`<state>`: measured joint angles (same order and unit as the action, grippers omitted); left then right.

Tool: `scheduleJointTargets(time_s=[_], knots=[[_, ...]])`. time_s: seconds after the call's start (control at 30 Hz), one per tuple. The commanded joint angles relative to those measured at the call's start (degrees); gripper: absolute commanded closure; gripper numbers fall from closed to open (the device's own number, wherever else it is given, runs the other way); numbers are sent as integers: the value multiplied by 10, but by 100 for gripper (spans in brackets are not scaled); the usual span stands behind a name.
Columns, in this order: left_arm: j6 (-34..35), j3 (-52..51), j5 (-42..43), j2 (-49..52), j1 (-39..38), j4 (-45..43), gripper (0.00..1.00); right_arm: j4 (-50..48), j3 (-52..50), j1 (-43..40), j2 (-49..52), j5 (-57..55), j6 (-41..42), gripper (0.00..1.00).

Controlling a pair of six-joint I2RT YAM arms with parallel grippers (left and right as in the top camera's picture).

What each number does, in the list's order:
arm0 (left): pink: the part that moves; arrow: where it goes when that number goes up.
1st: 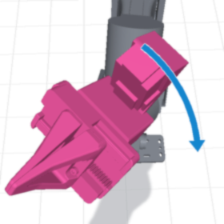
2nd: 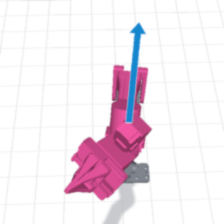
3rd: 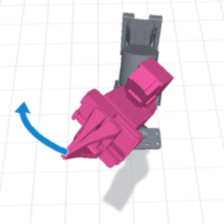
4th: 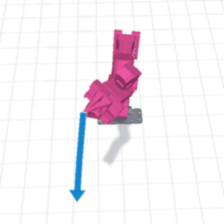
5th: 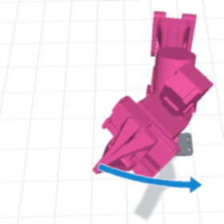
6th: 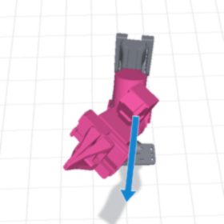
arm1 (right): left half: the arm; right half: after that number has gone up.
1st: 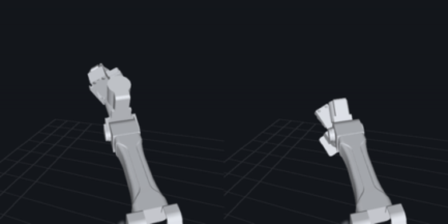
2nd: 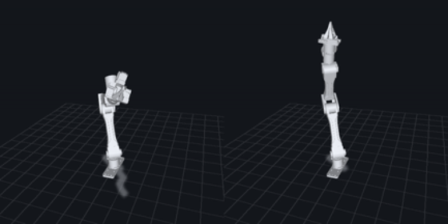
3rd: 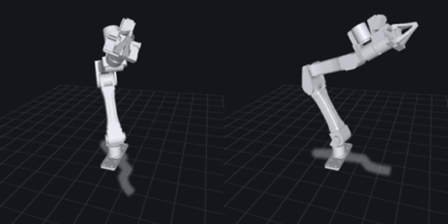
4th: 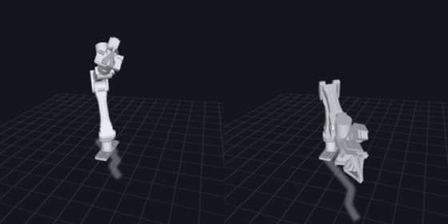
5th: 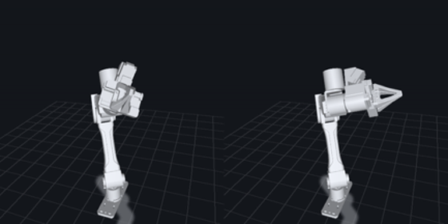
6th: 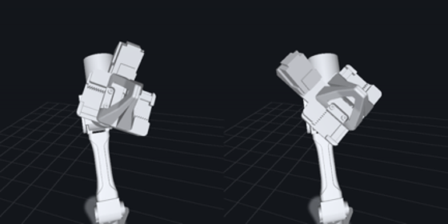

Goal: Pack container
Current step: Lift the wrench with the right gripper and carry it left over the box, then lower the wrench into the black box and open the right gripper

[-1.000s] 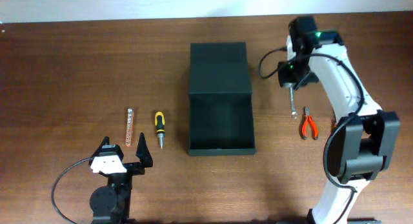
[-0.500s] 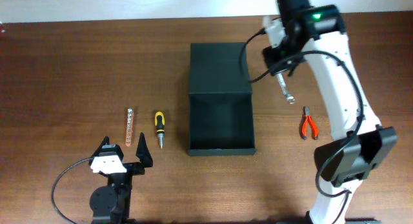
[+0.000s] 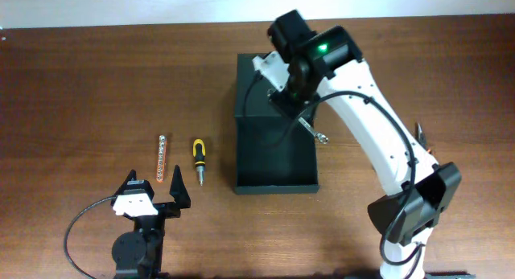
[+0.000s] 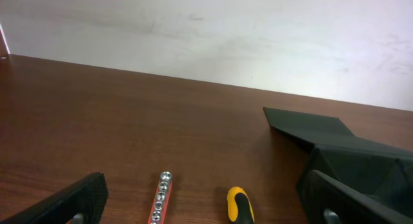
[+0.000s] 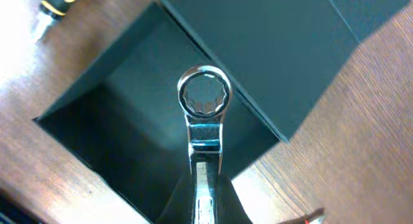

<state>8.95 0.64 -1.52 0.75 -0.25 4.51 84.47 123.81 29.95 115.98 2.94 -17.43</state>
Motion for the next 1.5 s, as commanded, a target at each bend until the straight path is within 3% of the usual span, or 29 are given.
scheduleJointTargets(time_s=[0.0,0.7,1.47], knots=[[-9,-1,4,-1,-2,3,1,-5,-9,9,-3,5,-19,96],[-9,-1,4,-1,-2,3,1,-79,-103,9,2,61,-31,96],[-9,-1,4,-1,-2,3,1,-94,-109,27,63,92,-31,96]])
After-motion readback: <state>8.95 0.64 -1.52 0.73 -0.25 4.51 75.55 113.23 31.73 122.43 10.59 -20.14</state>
